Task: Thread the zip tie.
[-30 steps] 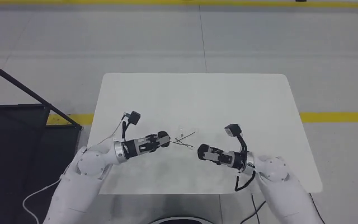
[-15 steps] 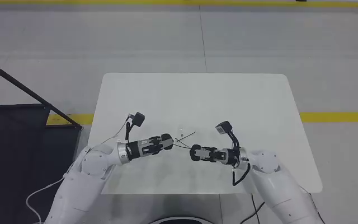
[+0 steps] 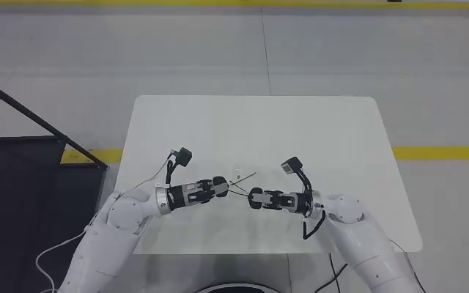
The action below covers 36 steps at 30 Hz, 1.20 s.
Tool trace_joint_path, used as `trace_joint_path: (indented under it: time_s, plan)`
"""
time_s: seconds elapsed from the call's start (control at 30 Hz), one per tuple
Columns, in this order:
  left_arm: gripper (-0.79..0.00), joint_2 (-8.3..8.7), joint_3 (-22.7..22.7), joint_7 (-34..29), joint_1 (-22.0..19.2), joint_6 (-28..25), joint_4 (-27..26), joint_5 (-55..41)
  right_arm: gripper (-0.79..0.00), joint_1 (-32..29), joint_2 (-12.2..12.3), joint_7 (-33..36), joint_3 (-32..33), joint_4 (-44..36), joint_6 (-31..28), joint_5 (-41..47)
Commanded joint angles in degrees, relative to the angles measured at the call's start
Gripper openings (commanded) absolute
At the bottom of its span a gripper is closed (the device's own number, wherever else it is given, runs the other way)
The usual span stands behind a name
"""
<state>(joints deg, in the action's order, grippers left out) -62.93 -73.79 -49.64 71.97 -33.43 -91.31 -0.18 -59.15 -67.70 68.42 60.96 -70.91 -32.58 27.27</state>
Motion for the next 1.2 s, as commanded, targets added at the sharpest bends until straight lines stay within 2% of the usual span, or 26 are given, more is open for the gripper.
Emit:
trace_joint_path:
  time_s: [0.0, 0.13, 0.3, 0.33, 0.47, 0.6, 0.73, 0.77, 0.97, 1.03, 1.07, 1.1, 1.17]
  plan:
    - [-0.785, 0.07, 0.1, -0.1, -0.1, 0.0, 0.0, -0.1, -0.44, 0.1, 0.0, 0.0, -0.1, 0.2, 0.0, 0.1]
    - [-0.785, 0.16, 0.5, 0.1, -0.2, 0.0, 0.0, -0.1, -0.468, 0.3, 0.0, -0.1, -0.3, 0.4, -0.1, 0.0]
    - [-0.785, 0.3, 0.8, 0.4, -0.3, -0.3, 0.0, -0.1, -0.579, 0.4, 0.0, -0.2, -0.5, 0.6, -0.2, 0.0]
    - [-0.785, 0.33, 0.8, 0.5, -0.3, -0.3, 0.1, 0.0, -0.622, 0.4, 0.0, -0.2, -0.5, 0.7, -0.3, 0.0]
    - [-0.785, 0.45, 1.0, 0.6, -0.4, -0.4, 0.2, 0.0, -0.68, 0.5, 0.0, -0.2, -0.6, 0.8, -0.4, 0.1]
    - [-0.785, 0.57, 1.1, 0.7, -0.5, -0.4, 0.2, 0.1, -0.72, 0.6, 0.0, -0.1, -0.8, 0.9, -0.4, 0.2]
    - [-0.785, 0.68, 1.3, 0.8, -0.5, -0.4, 0.2, 0.0, -0.714, 0.6, 0.0, -0.1, -0.8, 0.9, -0.5, 0.2]
    - [-0.785, 0.71, 1.4, 0.8, -0.6, -0.4, 0.2, 0.0, -0.785, 0.6, 0.0, -0.1, -0.9, 0.8, -0.6, 0.1]
    - [-0.785, 0.85, 1.6, 1.3, -0.7, -0.4, 0.3, 0.0, -0.785, 0.5, 0.1, -0.2, -0.9, 0.9, -0.8, 0.1]
    - [-0.385, 0.84, 1.7, 2.0, -0.6, -0.5, 0.3, -0.4, -0.785, 0.5, 0.1, -0.2, -0.9, 0.8, -0.8, 0.1]
    - [-0.157, 0.86, 1.7, 2.2, -0.6, -0.4, 0.3, -0.6, -0.785, 0.5, 0.1, -0.2, -0.9, 0.8, -0.9, 0.1]
    - [-0.031, 0.86, 1.7, 2.5, -0.6, -0.4, 0.3, -0.8, -0.785, 0.5, 0.1, -0.2, -0.9, 0.9, -1.0, 0.2]
    - [0.0, 0.87, 1.6, 3.4, -0.4, 0.0, 0.4, -1.4, -0.785, 0.4, 0.2, -1.0, -0.6, 1.0, -1.6, -0.2]
